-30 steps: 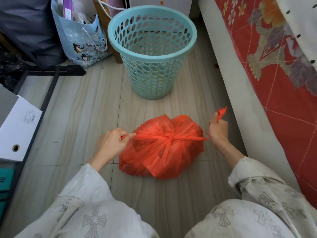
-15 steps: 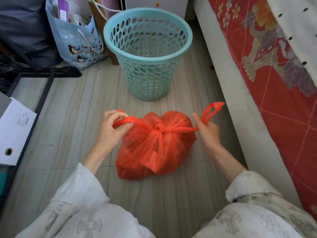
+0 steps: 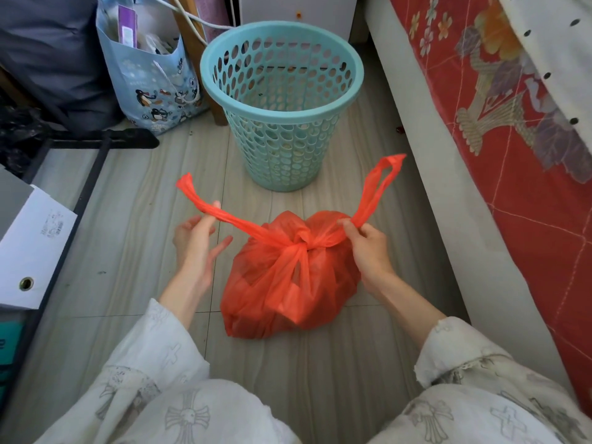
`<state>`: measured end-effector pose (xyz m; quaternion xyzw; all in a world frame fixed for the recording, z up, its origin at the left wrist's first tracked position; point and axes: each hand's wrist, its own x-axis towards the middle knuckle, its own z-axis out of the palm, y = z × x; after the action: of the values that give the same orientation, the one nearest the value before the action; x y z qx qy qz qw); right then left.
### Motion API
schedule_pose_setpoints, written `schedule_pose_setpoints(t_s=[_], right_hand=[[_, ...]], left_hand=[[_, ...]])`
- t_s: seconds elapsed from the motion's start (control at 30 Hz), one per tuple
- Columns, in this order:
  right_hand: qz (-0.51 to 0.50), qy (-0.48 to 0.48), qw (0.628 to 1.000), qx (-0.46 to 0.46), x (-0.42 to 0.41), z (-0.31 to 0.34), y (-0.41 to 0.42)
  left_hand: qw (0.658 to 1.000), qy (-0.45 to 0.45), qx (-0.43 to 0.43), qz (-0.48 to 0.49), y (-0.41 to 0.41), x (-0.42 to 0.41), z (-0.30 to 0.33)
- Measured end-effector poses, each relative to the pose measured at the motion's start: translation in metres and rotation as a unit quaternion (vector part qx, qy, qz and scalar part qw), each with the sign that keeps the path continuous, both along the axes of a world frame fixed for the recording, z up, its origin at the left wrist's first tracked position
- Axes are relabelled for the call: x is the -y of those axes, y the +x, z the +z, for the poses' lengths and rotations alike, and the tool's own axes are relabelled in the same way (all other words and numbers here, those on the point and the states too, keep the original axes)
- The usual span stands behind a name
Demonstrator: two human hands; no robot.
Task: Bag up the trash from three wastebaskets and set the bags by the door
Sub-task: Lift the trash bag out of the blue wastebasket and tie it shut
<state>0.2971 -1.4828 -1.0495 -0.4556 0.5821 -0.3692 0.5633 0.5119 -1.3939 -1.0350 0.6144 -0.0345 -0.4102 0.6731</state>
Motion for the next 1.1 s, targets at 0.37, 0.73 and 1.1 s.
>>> schedule_pose_setpoints(t_s=[0.37,0.73,1.1], right_hand=[[0.069,-0.065,0.993,0.068,-0.004,0.008,0.026],[-0.028,0.109,0.978,0.174,0.000,0.002,0.001],[0.273,-0.093,0.925,-0.249,0.002,0.017,-0.003]], left_hand=[[0.988,-0.069,-0.080,-0.112,-0.044,0.013,-0.009],[0.994,-0.006,0.006,-0.107,-0.053,0.022,-0.016],[0.950,-0.013,0.127,-0.285,-0.038,0.014,0.015]])
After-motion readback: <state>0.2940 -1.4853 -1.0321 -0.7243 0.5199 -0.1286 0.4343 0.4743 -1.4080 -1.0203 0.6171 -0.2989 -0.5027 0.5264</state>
